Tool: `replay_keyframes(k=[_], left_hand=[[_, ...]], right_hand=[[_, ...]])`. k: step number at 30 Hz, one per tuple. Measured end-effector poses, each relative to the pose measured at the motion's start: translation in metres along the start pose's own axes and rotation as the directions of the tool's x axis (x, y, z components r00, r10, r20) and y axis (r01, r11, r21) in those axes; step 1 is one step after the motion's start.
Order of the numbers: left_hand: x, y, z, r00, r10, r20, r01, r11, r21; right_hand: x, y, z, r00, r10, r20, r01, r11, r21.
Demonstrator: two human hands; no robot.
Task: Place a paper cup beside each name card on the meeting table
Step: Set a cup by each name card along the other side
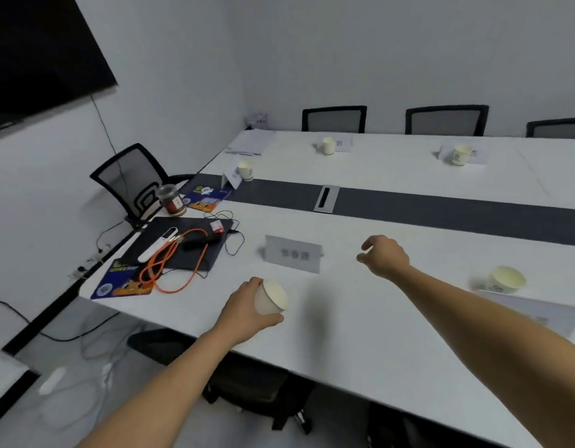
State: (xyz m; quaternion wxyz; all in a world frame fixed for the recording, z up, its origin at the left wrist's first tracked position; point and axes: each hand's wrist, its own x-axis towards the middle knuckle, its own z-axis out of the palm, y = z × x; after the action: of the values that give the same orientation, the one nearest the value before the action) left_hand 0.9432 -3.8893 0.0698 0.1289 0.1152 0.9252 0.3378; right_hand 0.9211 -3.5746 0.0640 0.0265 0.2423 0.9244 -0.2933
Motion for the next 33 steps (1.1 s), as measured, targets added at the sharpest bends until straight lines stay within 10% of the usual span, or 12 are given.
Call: replay_keyframes(k=[18, 33], left_hand=[[0.052, -0.115, -0.154, 0.993, -0.013, -0.113, 0.004, 0.997, -0.079], [0.191, -0.122, -0.137, 0.998, 0.053, 0.04, -0.049, 0.993, -0.111]], right_hand=[[0.01, -0.262, 0.112, 0.902, -0.328, 0.28, 0.278, 0.938, 0.206], [0.098, -0.278, 0.141, 0.85, -0.217, 0.481, 0.109, 0.964, 0.243]])
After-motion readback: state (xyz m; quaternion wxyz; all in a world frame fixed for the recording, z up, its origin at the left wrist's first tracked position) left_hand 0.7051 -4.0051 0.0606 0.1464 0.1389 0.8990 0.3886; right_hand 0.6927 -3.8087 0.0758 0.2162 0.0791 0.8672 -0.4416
